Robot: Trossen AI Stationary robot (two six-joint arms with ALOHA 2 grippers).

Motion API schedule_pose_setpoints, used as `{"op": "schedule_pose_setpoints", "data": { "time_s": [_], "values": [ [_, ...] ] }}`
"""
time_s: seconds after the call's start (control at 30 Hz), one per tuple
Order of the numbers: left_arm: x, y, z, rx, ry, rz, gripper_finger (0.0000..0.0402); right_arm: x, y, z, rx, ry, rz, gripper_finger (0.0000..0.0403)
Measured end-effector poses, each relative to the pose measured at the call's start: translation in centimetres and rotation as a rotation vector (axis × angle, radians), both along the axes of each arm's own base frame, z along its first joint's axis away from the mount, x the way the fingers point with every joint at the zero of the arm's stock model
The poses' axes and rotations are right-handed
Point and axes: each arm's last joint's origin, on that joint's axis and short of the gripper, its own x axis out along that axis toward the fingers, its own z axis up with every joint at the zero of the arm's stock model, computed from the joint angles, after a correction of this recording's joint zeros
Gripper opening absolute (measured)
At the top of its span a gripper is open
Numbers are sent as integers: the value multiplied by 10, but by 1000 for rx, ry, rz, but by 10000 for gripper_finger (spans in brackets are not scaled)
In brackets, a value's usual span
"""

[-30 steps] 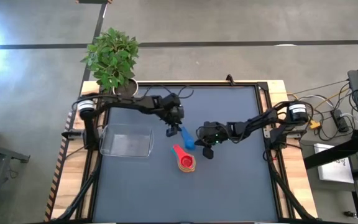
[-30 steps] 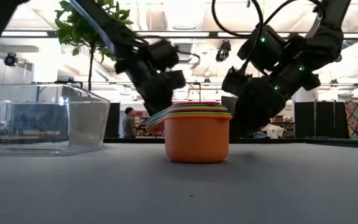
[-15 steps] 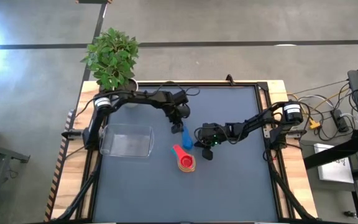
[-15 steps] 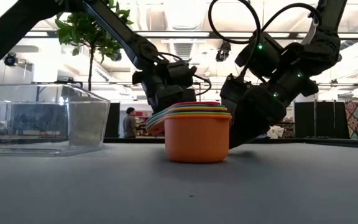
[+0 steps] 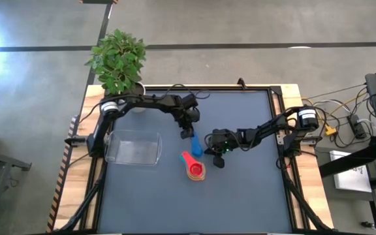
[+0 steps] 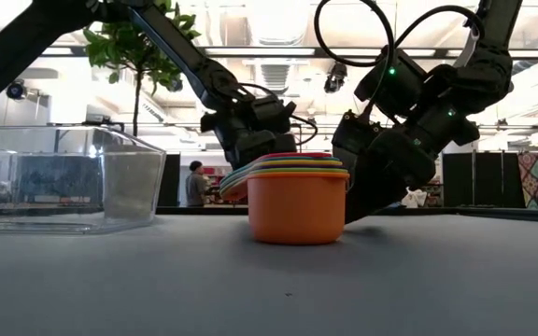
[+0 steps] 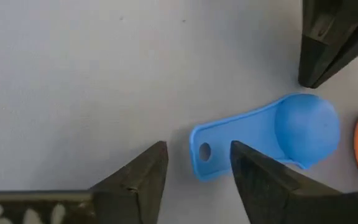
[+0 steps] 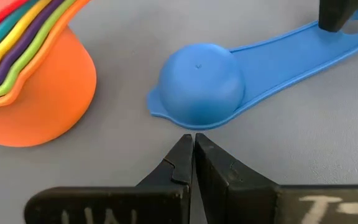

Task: Nest measuring cups in basket
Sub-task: Put the stacked colored measuring cups into the transparent bin

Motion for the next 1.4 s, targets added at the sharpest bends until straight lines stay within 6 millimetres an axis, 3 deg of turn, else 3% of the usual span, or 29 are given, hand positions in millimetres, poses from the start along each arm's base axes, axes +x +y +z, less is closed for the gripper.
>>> {"op": "schedule_pose_setpoints", "data": {
  "time_s": [0.27,0.43,0.73,0.9,1.07,1.2,1.4],
  "values": [
    [0,-4,-2,-4,-39,-94,14,-1,0,-1,3,13,1,9],
    [-1,-4,10,22,-62,-97,4,-3,0,1,3,25,7,9],
    [-7,-19,80,259,-205,-135,0,-23,-1,20,15,119,-1,9],
    [-18,-42,115,401,-276,-167,0,-37,0,42,4,17,-9,9],
    [-36,-81,139,515,-452,-270,0,-52,0,60,-9,-79,-8,9],
    [-59,-116,139,649,-595,-313,0,-62,-1,69,-38,-133,-45,9],
    [-95,-161,118,892,-691,-240,0,-70,-3,72,-90,-154,-121,9]
  ]
}}
